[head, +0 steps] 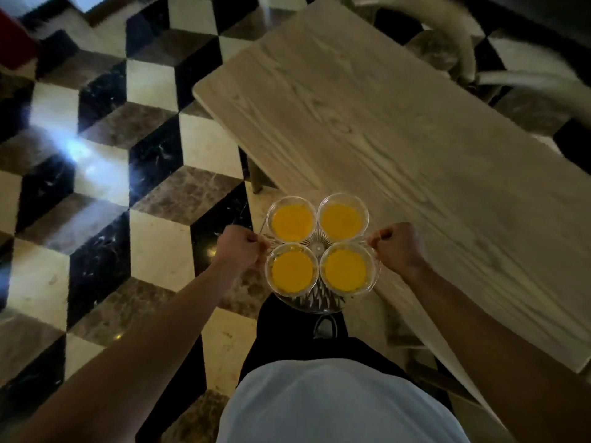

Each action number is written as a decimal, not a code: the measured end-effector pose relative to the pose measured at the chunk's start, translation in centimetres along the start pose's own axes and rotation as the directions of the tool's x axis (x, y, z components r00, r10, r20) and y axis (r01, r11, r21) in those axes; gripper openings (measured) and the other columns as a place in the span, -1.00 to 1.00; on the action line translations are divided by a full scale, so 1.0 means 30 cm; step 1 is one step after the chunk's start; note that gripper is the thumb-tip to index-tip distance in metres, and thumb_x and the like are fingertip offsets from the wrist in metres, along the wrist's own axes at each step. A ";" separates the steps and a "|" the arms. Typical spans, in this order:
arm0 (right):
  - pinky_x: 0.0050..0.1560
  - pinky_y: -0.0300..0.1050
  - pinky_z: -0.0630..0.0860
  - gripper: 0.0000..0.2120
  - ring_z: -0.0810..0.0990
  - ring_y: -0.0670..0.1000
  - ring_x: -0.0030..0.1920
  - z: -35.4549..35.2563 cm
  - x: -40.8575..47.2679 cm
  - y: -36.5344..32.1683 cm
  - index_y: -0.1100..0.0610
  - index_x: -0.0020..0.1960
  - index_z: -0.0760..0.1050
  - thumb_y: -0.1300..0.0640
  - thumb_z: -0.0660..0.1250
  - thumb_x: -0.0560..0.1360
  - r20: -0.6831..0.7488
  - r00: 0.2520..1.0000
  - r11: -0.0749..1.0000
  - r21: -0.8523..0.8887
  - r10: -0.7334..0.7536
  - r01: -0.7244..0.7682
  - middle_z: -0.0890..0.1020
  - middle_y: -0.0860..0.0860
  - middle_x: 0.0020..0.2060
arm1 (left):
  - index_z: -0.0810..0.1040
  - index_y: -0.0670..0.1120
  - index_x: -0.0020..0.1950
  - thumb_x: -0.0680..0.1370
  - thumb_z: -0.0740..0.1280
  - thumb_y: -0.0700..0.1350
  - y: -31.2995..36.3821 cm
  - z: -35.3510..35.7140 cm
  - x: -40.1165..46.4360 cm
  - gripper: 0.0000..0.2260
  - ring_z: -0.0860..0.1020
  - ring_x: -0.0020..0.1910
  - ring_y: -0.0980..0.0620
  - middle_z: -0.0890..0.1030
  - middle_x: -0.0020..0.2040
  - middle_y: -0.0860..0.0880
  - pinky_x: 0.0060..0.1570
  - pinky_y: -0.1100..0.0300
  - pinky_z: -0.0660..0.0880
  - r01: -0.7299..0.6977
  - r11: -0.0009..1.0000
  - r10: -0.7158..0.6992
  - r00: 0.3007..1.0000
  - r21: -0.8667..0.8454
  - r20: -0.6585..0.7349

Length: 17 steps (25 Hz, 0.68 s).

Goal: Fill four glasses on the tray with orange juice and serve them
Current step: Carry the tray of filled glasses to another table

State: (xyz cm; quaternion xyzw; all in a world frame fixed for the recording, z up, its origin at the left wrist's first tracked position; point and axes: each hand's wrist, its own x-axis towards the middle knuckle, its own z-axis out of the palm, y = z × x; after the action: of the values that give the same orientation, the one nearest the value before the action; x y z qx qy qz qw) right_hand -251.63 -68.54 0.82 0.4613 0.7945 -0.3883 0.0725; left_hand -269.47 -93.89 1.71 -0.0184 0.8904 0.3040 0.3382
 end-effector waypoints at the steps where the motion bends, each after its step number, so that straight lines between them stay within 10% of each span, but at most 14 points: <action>1: -0.28 -0.05 0.60 -0.87 0.68 0.06 -0.30 -0.019 0.028 0.005 0.16 -0.25 0.69 0.16 0.47 0.46 -0.014 0.999 0.999 0.018 0.029 -0.028 0.69 0.04 -0.37 | 0.75 -0.17 -0.20 0.52 0.57 -0.18 0.047 0.008 0.041 -0.88 0.74 -0.33 -0.04 0.74 -0.30 -0.13 -0.19 -0.06 0.74 -0.021 1.000 0.021 0.999 0.018 0.027; 7: -0.43 -0.24 0.28 -0.68 0.49 -0.05 -0.43 -0.107 0.163 0.025 0.07 -0.41 0.48 0.15 0.47 0.48 -0.147 0.961 0.968 0.128 0.235 -0.217 0.53 -0.04 -0.47 | 0.74 -0.23 -0.15 0.55 0.51 -0.25 0.366 0.078 0.263 -0.91 0.71 -0.41 0.02 0.74 -0.29 -0.17 -0.31 0.08 0.72 -0.214 0.966 0.189 0.967 0.143 0.173; 11: -0.31 -0.25 0.39 -0.86 0.63 -0.01 -0.29 -0.142 0.233 0.020 0.08 -0.24 0.70 0.19 0.44 0.48 -0.223 0.910 0.926 0.228 0.349 -0.299 0.68 -0.03 -0.34 | 0.72 -0.26 -0.05 0.59 0.43 -0.33 0.575 0.132 0.393 -0.93 0.67 -0.49 0.08 0.72 -0.25 -0.17 -0.49 0.28 0.59 -0.314 0.930 0.247 0.920 0.194 0.305; 17: -0.32 -0.37 0.47 -0.84 0.59 -0.20 -0.36 -0.165 0.321 0.022 0.03 -0.19 0.73 0.25 0.44 0.46 -0.261 0.772 0.779 0.457 0.579 -0.429 0.63 -0.16 -0.40 | 0.74 -0.18 -0.13 0.53 0.39 -0.41 0.848 0.256 0.598 -0.81 0.75 -0.28 -0.10 0.76 -0.21 -0.16 -0.24 -0.09 0.73 -0.478 0.837 0.312 0.817 0.266 0.485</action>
State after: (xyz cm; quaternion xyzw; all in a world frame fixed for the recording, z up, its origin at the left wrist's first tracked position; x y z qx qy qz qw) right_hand -255.34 -58.45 -0.68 0.7331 0.5474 -0.3973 -0.0715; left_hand -284.82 -65.81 -0.34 0.3016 0.8203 0.1888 0.4477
